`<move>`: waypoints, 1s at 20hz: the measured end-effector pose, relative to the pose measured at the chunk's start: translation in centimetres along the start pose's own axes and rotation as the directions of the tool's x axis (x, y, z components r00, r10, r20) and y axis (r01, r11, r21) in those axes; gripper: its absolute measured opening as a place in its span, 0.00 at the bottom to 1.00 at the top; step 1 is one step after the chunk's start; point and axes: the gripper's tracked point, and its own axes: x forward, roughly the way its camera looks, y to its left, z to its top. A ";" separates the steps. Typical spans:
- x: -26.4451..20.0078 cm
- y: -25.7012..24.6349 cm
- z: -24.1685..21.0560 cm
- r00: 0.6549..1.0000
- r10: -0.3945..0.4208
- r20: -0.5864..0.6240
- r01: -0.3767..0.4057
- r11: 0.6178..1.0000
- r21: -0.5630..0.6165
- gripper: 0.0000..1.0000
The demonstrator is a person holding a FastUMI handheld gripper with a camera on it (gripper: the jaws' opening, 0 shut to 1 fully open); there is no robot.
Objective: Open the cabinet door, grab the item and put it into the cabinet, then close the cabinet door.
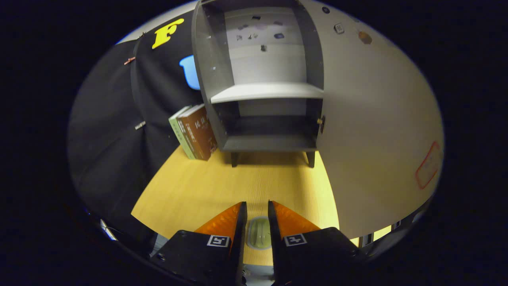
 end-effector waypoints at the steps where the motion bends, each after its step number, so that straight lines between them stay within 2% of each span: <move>1: 1.0 0.2 -1.2 0.999 0.004 -0.033 -0.004 1.000 0.007 0.35; 5: 4.2 -0.3 -6.4 0.985 -0.002 -0.172 0.011 0.998 0.054 0.31; 7: 5.3 -0.6 -8.4 0.974 -0.007 -0.224 0.022 0.998 0.067 0.45; 9: 6.4 -1.0 -10.2 0.965 -0.021 -0.260 0.038 0.997 0.063 0.41; 12: 8.3 -1.3 -12.6 0.947 -0.028 -0.319 0.046 0.998 0.049 0.41; 15: 10.0 -1.4 -14.0 0.934 -0.031 -0.357 0.050 0.998 0.045 0.41; 20: 11.2 -2.2 -13.2 0.933 -0.059 -0.355 0.073 0.997 0.026 0.41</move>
